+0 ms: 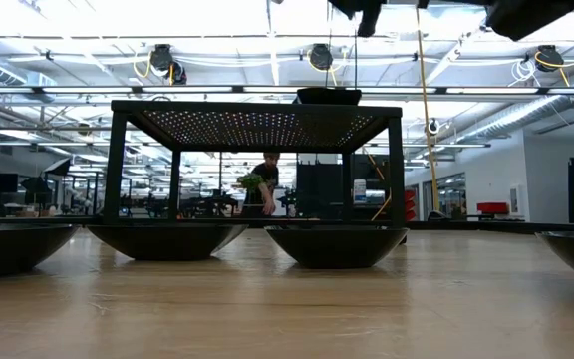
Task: Pick & Place Mini shaped plates
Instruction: Stack the distorted square plate onto the stacked distorted square plate on the shelf
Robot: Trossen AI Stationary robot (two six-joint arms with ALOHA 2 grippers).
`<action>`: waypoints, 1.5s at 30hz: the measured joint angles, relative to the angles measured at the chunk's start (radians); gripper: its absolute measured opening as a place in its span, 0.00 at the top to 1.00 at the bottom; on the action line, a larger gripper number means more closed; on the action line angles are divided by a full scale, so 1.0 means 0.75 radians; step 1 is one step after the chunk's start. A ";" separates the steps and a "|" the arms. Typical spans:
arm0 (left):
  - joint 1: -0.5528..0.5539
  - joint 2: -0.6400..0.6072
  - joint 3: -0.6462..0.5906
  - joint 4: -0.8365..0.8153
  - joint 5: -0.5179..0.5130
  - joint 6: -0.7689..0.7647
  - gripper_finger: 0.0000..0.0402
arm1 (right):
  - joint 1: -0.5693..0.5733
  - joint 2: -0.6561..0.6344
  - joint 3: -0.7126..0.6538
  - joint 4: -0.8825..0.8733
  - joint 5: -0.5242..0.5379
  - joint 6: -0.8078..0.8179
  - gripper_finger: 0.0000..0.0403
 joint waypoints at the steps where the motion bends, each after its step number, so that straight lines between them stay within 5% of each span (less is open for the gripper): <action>1: 0.000 0.000 0.000 0.000 0.003 -0.001 1.00 | 0.000 0.000 0.013 -0.012 0.020 -0.008 0.42; 12: -0.001 0.000 0.000 0.003 0.025 -0.046 1.00 | -0.046 -0.001 0.048 -0.045 0.084 -0.032 0.62; 21: -0.001 0.000 -0.001 0.072 0.198 0.019 0.98 | -0.098 -0.001 0.048 -0.083 0.100 -0.085 0.84; 26: -0.009 0.001 -0.001 0.159 0.391 0.121 0.93 | -0.096 -0.001 0.048 -0.080 0.090 -0.159 0.98; 33: -0.077 -0.003 0.007 0.271 0.434 0.186 0.70 | -0.084 -0.021 0.050 -0.172 0.079 -0.188 1.00; 40: -0.214 -0.006 0.053 0.291 0.249 0.233 0.40 | -0.116 -0.225 0.192 -0.871 0.011 0.024 1.00; 45: -0.311 -0.006 0.053 0.114 0.041 0.165 0.29 | -0.187 -0.355 0.471 -1.667 0.024 0.515 1.00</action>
